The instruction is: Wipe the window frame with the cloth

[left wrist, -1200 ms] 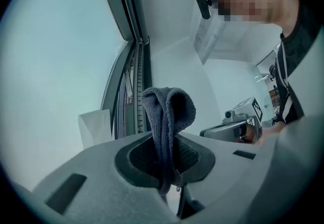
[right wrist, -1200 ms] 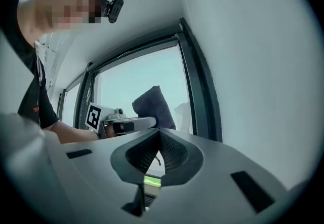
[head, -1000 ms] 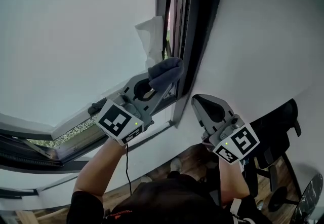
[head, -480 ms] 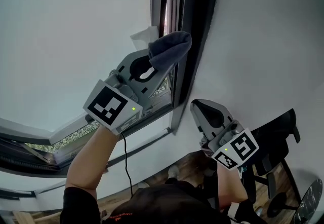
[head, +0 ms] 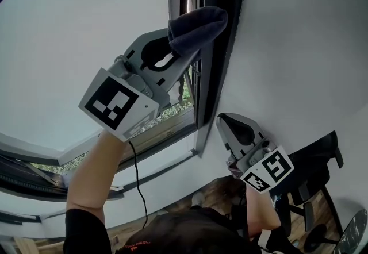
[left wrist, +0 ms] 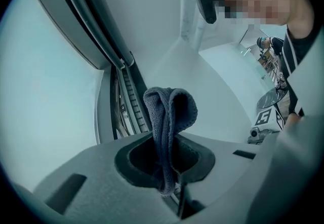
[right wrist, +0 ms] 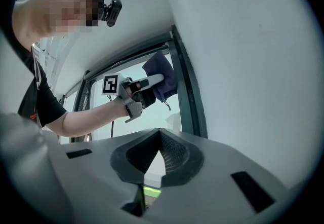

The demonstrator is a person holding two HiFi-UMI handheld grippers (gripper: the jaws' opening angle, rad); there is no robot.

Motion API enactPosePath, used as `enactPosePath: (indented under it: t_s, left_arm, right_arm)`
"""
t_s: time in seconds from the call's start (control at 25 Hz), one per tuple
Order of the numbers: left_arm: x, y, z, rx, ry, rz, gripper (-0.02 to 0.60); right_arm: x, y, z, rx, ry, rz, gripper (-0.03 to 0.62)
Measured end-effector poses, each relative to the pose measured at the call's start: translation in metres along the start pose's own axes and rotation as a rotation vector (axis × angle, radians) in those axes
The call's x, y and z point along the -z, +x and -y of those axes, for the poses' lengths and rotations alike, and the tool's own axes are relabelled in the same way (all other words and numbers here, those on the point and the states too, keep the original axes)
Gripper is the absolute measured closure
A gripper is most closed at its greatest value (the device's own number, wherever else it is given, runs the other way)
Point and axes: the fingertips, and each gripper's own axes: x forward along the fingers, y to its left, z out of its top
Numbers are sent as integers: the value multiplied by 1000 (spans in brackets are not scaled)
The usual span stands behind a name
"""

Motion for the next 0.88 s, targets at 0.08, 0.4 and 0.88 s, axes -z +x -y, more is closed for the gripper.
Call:
enactPosePath:
  t_s: [0.08,0.4,0.88]
  left_arm:
    - [-12,4,-5,1,34,14,517]
    - [-51,24,-25,-7,109,43,518]
    - [-44,28,-29,-17,79,34,518]
  right_arm:
    - [0,0,2,-2,4,2,594]
    - [3,1,8,-9,20,5,594]
    - [19,1,10,-8,55,-18,594]
